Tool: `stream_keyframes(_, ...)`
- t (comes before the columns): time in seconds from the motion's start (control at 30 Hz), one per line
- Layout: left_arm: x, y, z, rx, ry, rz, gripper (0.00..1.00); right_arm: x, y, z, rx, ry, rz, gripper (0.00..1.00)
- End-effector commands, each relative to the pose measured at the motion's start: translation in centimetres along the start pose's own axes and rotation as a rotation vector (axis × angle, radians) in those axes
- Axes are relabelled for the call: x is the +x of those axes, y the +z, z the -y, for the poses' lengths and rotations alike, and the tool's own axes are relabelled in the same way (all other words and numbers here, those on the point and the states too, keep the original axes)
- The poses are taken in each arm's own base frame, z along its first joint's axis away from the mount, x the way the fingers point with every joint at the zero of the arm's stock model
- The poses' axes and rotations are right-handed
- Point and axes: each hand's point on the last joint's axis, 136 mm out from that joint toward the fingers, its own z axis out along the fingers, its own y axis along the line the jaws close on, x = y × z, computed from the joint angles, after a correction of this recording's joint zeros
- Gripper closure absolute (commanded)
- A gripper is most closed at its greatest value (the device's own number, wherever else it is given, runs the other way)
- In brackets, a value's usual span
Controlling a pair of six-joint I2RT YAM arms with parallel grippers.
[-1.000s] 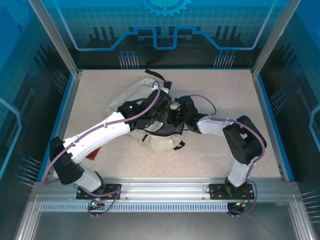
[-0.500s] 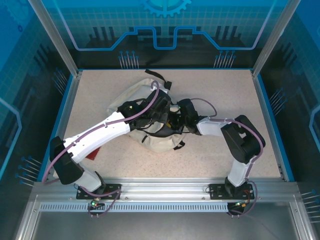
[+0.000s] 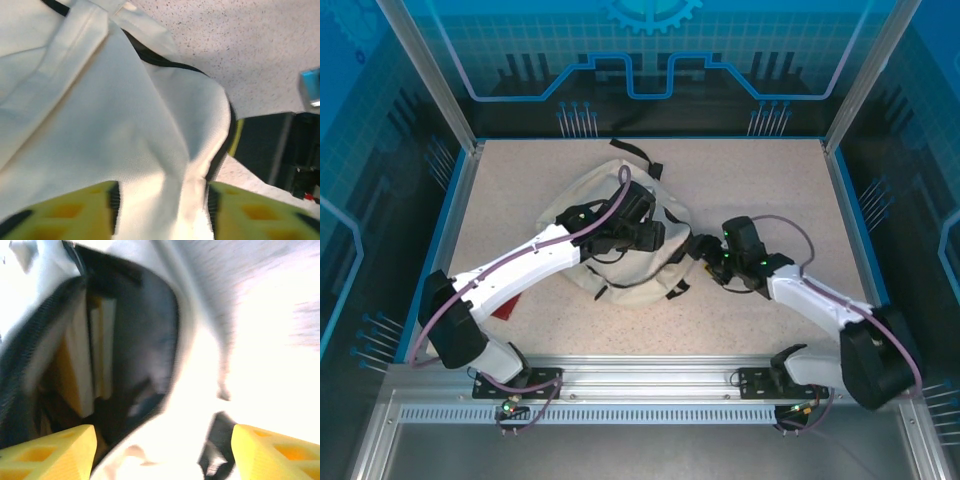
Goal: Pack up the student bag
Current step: Close the student bag at the center of the table, then move the student bag to the center of the table.
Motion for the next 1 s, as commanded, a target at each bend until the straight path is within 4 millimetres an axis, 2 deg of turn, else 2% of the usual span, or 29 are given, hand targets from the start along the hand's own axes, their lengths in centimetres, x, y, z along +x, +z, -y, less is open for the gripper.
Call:
stream_keyframes(0.0, 0.0, -0.8, -0.8, 0.042, -0.118, 0.000, 0.34, -0.9, -3.5, 4.8, 0.244, -0.064, 0.087, 0.26)
stream_keyframes(0.07, 0.3, -0.7, -2.8, 0.016, -0.198, -0.004, 0.28, -1.4, -4.9, 3.8, 0.239, -0.123, 0.113, 0.26)
stream_keyframes(0.13, 1.2, -0.4, -5.5, -0.018, -0.304, -0.017, 0.27, -1.5, -6.0, 2.0, 0.219, -0.200, 0.112, 0.27)
stream_keyframes(0.27, 3.9, 0.2, -10.2, -0.057, -0.505, -0.043, 0.27, -0.2, -6.7, -1.8, 0.222, -0.354, 0.070, 0.28)
stream_keyframes(0.4, 6.9, 0.7, -13.4, -0.060, -0.656, -0.072, 0.27, 3.0, -5.2, -5.1, 0.223, -0.472, -0.013, 0.30)
stream_keyframes(0.53, 9.1, 1.3, -16.2, -0.091, -0.774, -0.078, 0.28, 6.1, -2.8, -7.1, 0.230, -0.525, -0.080, 0.30)
stream_keyframes(0.63, 9.8, 2.2, -17.1, -0.063, -0.837, -0.088, 0.31, 8.0, -0.8, -7.9, 0.215, -0.524, -0.145, 0.30)
stream_keyframes(0.73, 9.4, 3.5, -16.4, 0.002, -0.847, -0.102, 0.37, 9.3, 0.7, -8.3, 0.195, -0.513, -0.200, 0.31)
stream_keyframes(0.8, 9.1, 4.3, -15.8, 0.041, -0.851, -0.119, 0.39, 9.7, 1.2, -8.3, 0.197, -0.514, -0.217, 0.32)
stream_keyframes(0.97, 8.0, 6.8, -14.6, 0.110, -0.859, -0.152, 0.44, 9.4, 1.9, -6.8, 0.269, -0.501, -0.217, 0.33)
